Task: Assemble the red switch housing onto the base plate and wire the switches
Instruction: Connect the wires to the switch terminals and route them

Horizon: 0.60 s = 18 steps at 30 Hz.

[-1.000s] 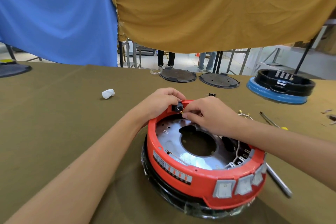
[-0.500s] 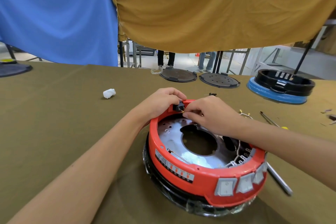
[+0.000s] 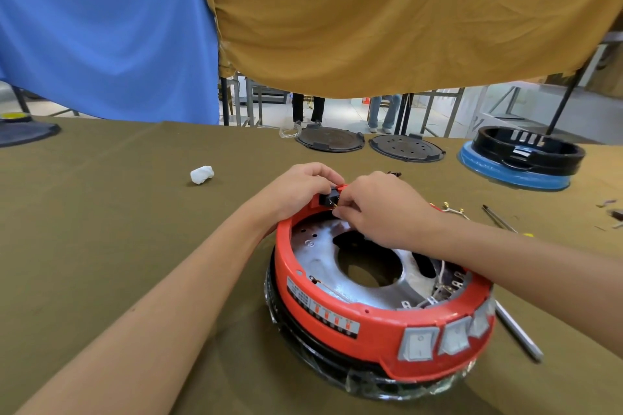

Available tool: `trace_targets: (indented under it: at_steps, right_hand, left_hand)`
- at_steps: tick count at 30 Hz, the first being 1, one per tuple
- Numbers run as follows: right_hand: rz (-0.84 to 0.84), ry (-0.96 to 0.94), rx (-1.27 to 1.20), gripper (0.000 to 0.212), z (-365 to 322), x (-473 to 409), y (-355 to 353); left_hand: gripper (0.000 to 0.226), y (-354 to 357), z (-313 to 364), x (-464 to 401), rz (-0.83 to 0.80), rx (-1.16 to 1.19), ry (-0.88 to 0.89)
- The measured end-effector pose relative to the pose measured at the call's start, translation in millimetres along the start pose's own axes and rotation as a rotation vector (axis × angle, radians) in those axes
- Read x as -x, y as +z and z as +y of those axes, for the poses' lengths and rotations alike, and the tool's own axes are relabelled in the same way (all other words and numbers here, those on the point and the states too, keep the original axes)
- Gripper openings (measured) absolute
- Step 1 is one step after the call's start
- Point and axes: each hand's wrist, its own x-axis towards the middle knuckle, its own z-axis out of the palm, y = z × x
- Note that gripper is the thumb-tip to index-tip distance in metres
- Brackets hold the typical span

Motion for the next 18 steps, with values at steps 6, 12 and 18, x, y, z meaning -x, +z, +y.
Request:
trace_targets:
  at_steps: [6,12,18]
  right_hand:
    - [0.069,0.059,0.065,0.027,-11,-1,8]
    - [0.048,0.086,-0.061,0.028,-6,5,1]
    - [0.069,0.064,-0.082,0.019,-5,13,2]
  left_hand:
    - [0.028,2,0,0,0.002,0.015,0.03]
    - [0.028,1,-1,0,0.003,0.025,0.012]
    - [0.027,1,-4,-3,0.008,0.031,0.009]
